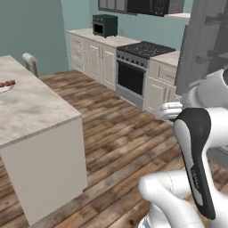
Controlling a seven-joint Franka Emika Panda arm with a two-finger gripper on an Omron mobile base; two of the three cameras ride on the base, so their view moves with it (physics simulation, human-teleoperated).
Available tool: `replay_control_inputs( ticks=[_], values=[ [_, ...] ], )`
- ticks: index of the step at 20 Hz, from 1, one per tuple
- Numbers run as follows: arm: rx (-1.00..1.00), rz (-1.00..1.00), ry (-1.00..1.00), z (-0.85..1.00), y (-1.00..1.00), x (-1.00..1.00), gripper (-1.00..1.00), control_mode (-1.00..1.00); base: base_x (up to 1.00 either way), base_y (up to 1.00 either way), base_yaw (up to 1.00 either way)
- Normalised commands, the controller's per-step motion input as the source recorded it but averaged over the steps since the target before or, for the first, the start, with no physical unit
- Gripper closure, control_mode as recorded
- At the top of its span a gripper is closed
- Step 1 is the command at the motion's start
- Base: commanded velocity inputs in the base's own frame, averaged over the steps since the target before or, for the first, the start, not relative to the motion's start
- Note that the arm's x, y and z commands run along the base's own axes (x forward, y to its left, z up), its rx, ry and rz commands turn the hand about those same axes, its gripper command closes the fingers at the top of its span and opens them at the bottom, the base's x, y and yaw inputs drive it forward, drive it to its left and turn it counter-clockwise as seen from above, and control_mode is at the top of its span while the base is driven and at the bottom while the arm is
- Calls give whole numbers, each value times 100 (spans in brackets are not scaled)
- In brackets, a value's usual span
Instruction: Pick up the kiwi and orange from the fridge and place one fruit on each plate on the dining counter.
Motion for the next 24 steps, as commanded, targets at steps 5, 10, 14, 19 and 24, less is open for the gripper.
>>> replay_control_inputs(
  ticks=[5,10,14,19,24],
  values=[
    [0,0,0,0,0,0,100,100,-8,100,15],
    [0,0,0,0,0,0,100,100,7,100,1],
    [0,0,0,0,0,0,100,100,11,100,0],
    [0,0,0,0,0,0,100,100,17,100,0],
    [0,0,0,0,0,0,100,100,21,100,0]
  ],
)
